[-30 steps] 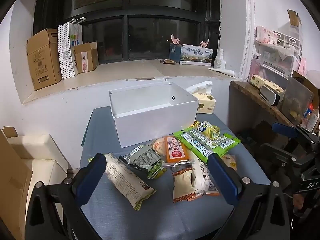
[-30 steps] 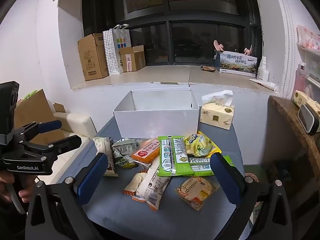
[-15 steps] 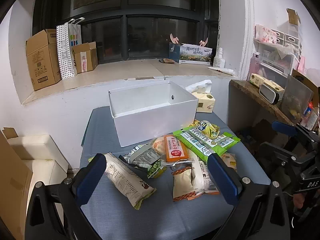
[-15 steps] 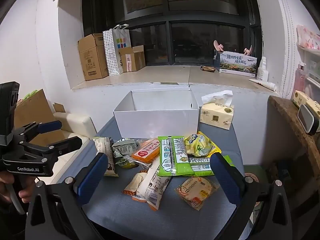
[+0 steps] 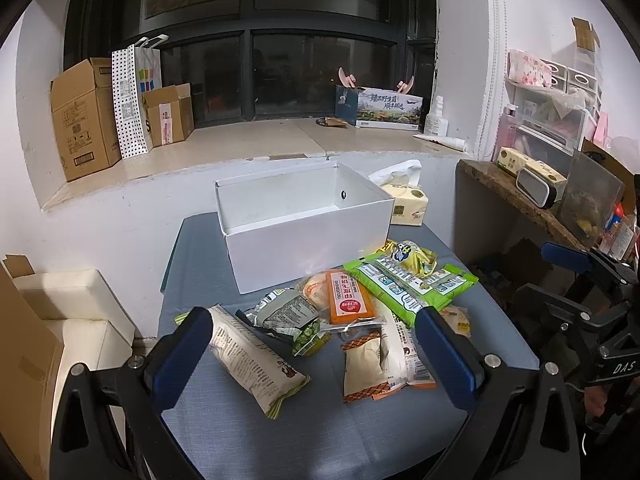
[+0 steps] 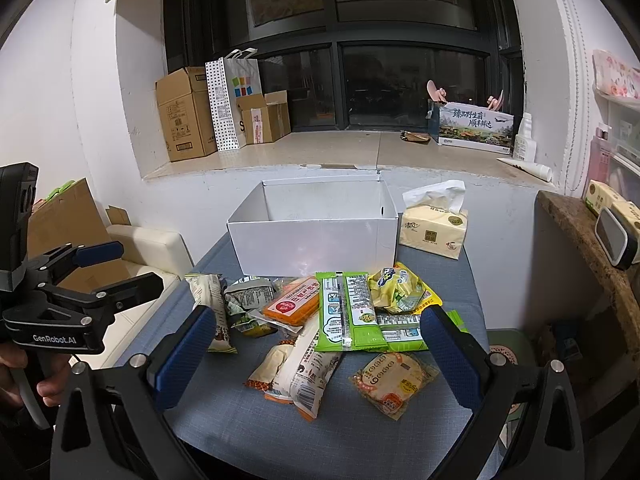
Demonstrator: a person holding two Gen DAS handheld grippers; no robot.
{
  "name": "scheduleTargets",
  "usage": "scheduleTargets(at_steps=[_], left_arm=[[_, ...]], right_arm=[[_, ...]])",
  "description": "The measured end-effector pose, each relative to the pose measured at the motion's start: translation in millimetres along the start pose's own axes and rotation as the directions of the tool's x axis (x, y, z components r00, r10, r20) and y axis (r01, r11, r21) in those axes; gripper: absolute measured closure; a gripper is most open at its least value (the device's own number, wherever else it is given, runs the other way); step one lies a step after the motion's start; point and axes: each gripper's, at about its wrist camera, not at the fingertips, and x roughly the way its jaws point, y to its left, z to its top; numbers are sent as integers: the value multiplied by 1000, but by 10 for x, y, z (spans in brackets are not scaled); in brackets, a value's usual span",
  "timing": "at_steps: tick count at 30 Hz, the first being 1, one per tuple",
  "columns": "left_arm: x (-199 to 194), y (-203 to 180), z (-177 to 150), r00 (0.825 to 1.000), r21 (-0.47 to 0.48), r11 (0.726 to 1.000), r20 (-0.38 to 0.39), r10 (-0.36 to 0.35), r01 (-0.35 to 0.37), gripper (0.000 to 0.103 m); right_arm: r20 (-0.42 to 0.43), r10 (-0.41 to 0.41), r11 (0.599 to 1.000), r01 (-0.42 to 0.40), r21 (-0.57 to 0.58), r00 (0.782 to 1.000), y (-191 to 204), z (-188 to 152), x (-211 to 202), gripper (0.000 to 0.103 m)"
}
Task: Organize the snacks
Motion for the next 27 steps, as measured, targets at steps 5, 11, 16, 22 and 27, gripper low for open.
scheduleTargets(at_steps=[5, 11, 16, 22, 27], left_arm=[[10, 5, -8, 1000, 2, 1000, -4, -3, 3, 0], [15, -4, -28, 1000, 3, 1000, -1, -6, 6, 0], [27, -20, -29, 1000, 5, 1000, -5, -10, 10, 0], [22, -39, -24, 1000, 13, 1000, -3, -10, 10, 0], [23, -32, -23, 1000, 13, 1000, -5, -9, 9, 0]], right_arm=[[1, -5, 1000, 5, 1, 1000, 10, -2, 0, 0], [-2, -5, 1000, 5, 4, 1000, 1, -7, 2, 0], [-2, -6, 1000, 6, 13, 1000, -31, -14, 5, 0], [2, -5, 1000, 5, 14, 1000, -32, -18, -7, 0], [3, -5, 1000, 5, 16, 1000, -33, -11, -10, 0]])
